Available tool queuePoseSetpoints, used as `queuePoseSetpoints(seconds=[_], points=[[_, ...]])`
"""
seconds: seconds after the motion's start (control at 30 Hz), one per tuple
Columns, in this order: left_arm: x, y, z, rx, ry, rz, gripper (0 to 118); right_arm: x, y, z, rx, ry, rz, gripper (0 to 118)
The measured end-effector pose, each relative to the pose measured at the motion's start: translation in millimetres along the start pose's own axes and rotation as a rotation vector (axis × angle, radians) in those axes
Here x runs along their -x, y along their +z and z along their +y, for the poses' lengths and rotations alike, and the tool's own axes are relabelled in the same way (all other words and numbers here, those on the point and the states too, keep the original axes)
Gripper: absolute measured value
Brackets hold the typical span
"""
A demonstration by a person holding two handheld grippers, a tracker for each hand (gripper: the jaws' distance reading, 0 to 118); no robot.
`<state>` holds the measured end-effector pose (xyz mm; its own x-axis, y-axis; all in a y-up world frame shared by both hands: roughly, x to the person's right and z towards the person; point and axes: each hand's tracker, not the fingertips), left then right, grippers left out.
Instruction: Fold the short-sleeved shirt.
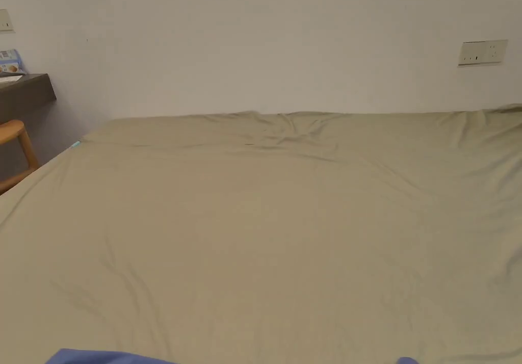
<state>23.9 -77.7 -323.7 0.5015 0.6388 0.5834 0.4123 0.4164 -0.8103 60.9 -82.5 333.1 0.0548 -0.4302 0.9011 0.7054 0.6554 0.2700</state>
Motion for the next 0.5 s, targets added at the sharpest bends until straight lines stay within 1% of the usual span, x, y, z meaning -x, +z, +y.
queuePoseSetpoints(seconds=[0.07, 0.1, 0.13, 0.2, 0.3, 0.37, 0.47, 0.5], points=[[-20.2, 9.6, -3.7, 0.005, -0.168, 0.179, 16, -0.3, -0.3, -0.9, -0.003, -0.001, 0.002, 2], [-32.1, 9.8, -8.1, 0.022, -0.247, 0.226, 16, -0.1, -0.6, -1.6, -0.003, -0.001, 0.002, 2], [-46.8, 10.3, -16.9, 0.041, -0.315, 0.232, 16, -0.4, -2.0, -2.7, -0.004, -0.001, 0.003, 2], [-73.8, 8.5, -32.8, 0.069, -0.363, 0.183, 16, -0.5, -4.8, -4.9, -0.001, -0.009, 0.015, 2], [-110.0, -12.7, -52.1, 0.116, -0.349, 0.039, 16, -1.3, -8.5, -10.4, 0.012, -0.032, 0.042, 2], [-130.3, -41.6, -67.5, 0.187, -0.341, -0.038, 16, -2.4, -5.1, -15.2, 0.020, -0.043, 0.059, 2], [-154.8, -86.7, -102.6, 0.311, -0.346, -0.042, 16, -12.0, 4.0, -22.0, 0.020, -0.066, 0.068, 2], [-153.7, -101.5, -108.1, 0.342, -0.363, -0.041, 16, -14.9, 8.1, -23.2, 0.011, -0.079, 0.063, 2]])
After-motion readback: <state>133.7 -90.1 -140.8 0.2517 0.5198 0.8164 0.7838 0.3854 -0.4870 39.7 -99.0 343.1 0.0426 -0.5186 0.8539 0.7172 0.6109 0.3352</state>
